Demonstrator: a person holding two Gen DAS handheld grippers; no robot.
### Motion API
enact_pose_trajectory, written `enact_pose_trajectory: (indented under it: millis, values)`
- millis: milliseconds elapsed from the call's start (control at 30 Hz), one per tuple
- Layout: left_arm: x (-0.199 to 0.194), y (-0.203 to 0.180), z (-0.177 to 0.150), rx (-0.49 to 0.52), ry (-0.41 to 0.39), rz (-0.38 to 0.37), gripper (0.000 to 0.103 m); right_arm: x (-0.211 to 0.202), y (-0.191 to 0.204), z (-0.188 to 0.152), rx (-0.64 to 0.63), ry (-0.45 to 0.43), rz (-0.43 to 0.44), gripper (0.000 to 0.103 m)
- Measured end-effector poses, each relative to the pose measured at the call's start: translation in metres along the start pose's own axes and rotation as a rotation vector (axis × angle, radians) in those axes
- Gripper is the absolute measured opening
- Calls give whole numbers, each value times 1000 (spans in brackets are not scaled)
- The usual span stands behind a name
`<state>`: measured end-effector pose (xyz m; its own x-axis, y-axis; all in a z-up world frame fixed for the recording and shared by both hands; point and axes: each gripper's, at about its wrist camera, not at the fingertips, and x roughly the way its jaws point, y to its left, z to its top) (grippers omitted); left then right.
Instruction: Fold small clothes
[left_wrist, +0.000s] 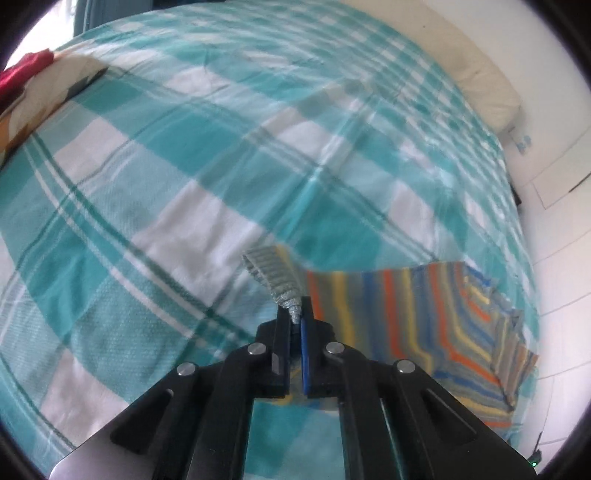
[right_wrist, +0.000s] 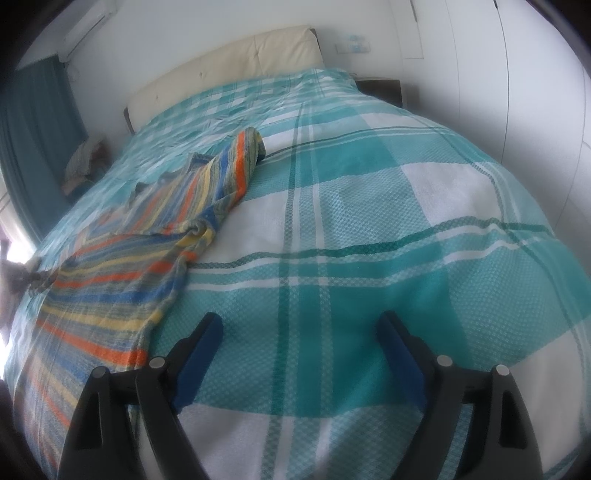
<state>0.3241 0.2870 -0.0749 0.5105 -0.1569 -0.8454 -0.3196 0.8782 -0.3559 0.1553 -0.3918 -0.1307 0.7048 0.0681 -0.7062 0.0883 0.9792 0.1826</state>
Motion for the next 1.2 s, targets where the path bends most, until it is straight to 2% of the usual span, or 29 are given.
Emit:
enact_pose_trajectory:
  millis: [133,200,333,433,467,533,567,600,733,800,900,1067,1133,1200]
  values:
    - [-38,-87,16,133,-30,-102,2,0,1,0,-5,4,-2,87]
    - [-45,-145,15,229,-29,-151,2,0,0,1,-5,4,1,87]
    - [-29,-242,0,382,4,-214,2,0,-1,1,2,1,10,87]
    - [6,-300,-24,469,73,-280,3,0,-2,1,3,0,13,88]
    - [17,-312,-32,482,103,-306,8,0,-2,1,4,0,14,88]
    - [39,-331,-51,478,168,-316,44,0,-2,0,7,-2,18,88]
    - [49,-336,-59,461,189,-316,76,-1,-2,0,8,-2,19,88]
    - [54,-337,-66,442,180,-316,85,0,-3,0,9,-3,21,88]
    - [56,-327,-76,399,198,-301,85,0,-4,1,11,-3,25,88]
    - [46,-307,-77,408,174,-255,86,0,-4,1,11,-2,27,88]
    - [32,-277,-84,483,127,-126,88,1,-2,1,7,2,23,89]
    - [2,-200,-109,681,95,189,89,1,0,1,1,6,17,89]
    - [-13,-169,-119,711,83,261,90,1,0,1,-1,7,15,89]
    - [-30,-136,-130,682,76,263,92,2,1,1,-5,9,11,90]
